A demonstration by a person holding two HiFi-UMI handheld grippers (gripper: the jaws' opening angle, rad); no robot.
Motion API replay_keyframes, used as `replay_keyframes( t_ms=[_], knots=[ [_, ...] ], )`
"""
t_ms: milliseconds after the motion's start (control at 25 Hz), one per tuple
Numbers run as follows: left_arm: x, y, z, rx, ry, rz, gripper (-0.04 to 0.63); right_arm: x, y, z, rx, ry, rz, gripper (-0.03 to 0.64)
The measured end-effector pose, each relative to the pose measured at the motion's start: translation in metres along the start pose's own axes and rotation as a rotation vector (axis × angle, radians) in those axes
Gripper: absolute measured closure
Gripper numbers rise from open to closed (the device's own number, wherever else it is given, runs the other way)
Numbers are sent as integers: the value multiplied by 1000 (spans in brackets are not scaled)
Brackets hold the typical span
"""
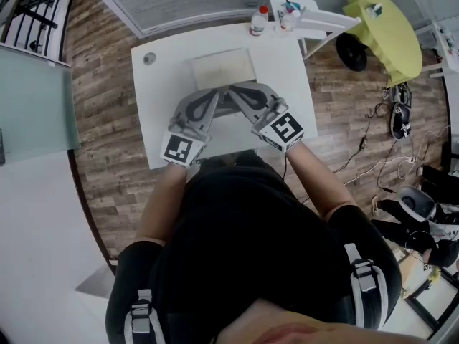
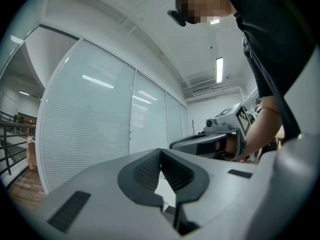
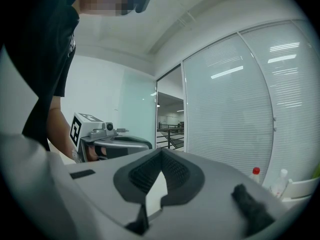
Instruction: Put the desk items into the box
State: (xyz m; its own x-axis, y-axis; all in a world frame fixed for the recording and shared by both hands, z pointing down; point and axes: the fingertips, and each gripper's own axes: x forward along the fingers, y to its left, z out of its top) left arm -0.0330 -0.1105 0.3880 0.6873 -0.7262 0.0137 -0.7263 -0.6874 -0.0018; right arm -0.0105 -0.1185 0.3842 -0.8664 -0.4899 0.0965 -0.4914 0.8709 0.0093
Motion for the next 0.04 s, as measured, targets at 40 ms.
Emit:
replay_keyframes(
  t_ms=[40],
  knots=[
    [-1, 0, -2, 1, 11, -1, 584, 1, 0, 1, 1, -4, 1, 601]
  ],
)
